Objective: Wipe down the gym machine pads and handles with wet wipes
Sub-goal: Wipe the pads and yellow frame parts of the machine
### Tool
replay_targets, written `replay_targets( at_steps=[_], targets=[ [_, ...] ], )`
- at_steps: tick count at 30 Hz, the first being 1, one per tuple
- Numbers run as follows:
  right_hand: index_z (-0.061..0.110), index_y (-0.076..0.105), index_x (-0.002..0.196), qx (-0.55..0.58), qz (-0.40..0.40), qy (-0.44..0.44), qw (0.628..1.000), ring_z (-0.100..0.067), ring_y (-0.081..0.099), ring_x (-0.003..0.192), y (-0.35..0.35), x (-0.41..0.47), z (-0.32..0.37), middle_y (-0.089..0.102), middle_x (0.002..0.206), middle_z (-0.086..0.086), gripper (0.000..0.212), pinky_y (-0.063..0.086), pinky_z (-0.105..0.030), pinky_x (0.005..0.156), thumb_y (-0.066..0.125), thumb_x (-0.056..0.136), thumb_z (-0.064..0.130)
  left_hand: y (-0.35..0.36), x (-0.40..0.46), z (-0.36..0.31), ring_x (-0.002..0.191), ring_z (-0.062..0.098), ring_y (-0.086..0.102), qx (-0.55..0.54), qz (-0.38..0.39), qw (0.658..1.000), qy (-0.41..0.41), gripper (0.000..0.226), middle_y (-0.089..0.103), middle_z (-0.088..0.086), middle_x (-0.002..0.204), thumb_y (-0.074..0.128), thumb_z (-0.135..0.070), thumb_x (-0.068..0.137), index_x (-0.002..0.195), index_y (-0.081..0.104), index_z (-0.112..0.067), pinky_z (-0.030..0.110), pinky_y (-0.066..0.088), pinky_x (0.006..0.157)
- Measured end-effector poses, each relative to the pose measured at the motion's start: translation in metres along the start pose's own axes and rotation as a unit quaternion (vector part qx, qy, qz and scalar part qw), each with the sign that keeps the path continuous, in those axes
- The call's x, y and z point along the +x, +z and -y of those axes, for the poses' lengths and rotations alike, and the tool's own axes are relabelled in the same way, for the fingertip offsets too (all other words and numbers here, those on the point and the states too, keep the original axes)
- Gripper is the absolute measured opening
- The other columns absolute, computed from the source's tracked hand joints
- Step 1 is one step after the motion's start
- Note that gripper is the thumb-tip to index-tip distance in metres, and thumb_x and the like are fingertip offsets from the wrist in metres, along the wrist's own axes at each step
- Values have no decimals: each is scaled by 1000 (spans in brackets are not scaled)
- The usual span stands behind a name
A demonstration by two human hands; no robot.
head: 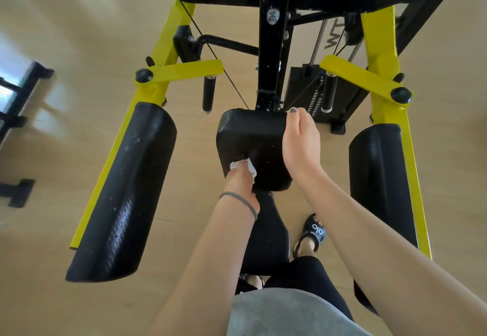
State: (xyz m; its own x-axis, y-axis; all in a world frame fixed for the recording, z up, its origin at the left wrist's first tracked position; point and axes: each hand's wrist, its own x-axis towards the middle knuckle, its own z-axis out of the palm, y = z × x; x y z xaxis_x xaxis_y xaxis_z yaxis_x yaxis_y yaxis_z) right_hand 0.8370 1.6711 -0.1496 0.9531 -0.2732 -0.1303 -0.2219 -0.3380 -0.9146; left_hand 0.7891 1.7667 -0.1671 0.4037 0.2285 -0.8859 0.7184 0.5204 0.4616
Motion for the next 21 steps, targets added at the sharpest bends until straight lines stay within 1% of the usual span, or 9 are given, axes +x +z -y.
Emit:
replay_targets(
  at_steps=[2, 4, 5, 7, 9, 11, 14, 18, 21],
  targets=[
    [26, 42, 74, -2, -2, -2, 1000, -9, 46, 72, 0, 0, 0, 50, 79, 5, 35, 38, -27, 68, 33, 108, 29, -2, 1, -1, 110, 25, 62, 26, -6, 1000, 6, 30, 61, 10, 119, 46, -24, 102, 130, 54, -18, 30, 54, 90],
    [26, 42, 74, -2, -5, -5, 1000, -8, 46, 71, 0, 0, 0, 49, 79, 6, 35, 37, -26, 67, 33, 108, 29, -5, 1, -6, 65, 13, 54, -5, -16, 1000, 25, 17, 59, 7, 90, 50, -15, 100, 116, 57, -15, 17, 48, 52],
    [26, 43, 74, -2, -5, -5, 1000, -8, 45, 71, 0, 1, -1, 49, 78, 5, 35, 36, -26, 66, 33, 108, 29, -8, 2, -8, 57, 11, 50, -26, -28, 998, 42, 19, 61, 9, 88, 54, -10, 98, 117, 58, -12, 15, 45, 47],
    [25, 43, 75, -5, -4, -7, 1000, -9, 45, 71, 1, 1, -1, 49, 78, 5, 35, 36, -25, 66, 33, 108, 29, -11, 1, -9, 61, 14, 58, -92, -35, 992, 73, 26, 67, 12, 96, 57, -7, 97, 122, 59, -8, 16, 49, 49],
    [25, 43, 75, -7, -5, -9, 1000, -9, 46, 72, 1, 1, -2, 50, 79, 4, 35, 37, -26, 66, 33, 108, 29, -11, -5, -6, 79, 15, 68, -128, -28, 987, 97, 14, 68, 8, 106, 57, -10, 99, 112, 61, -14, 21, 57, 64],
    [25, 44, 75, -10, -8, -10, 1000, -9, 47, 72, 1, 2, -2, 51, 80, 4, 35, 38, -26, 66, 33, 108, 29, -5, -15, -1, 87, 15, 71, -119, -44, 982, 139, 8, 68, 3, 106, 58, -12, 99, 98, 62, -19, 26, 59, 79],
    [25, 43, 74, -8, -8, -14, 1000, -8, 45, 71, 1, 2, -3, 49, 78, 5, 35, 36, -26, 65, 34, 108, 28, 10, -27, 10, 91, 16, 71, -60, -40, 970, 233, 7, 69, 4, 103, 61, -16, 96, 101, 65, -15, 33, 59, 88],
    [25, 44, 74, -3, -5, -14, 1000, -8, 45, 69, 1, 3, -3, 49, 77, 5, 35, 37, -26, 65, 35, 108, 28, 23, -39, 16, 92, 10, 67, 36, -40, 948, 312, 3, 67, -5, 96, 64, -19, 94, 96, 66, -21, 28, 58, 83],
    [23, 44, 75, -3, 5, -13, 1000, -8, 44, 70, -1, 3, -3, 48, 78, 3, 35, 37, -26, 65, 34, 108, 28, 12, -35, 8, 84, 6, 62, 94, -119, 910, 386, 3, 64, -6, 91, 61, -22, 96, 94, 62, -20, 6, 47, 68]
  ],
)
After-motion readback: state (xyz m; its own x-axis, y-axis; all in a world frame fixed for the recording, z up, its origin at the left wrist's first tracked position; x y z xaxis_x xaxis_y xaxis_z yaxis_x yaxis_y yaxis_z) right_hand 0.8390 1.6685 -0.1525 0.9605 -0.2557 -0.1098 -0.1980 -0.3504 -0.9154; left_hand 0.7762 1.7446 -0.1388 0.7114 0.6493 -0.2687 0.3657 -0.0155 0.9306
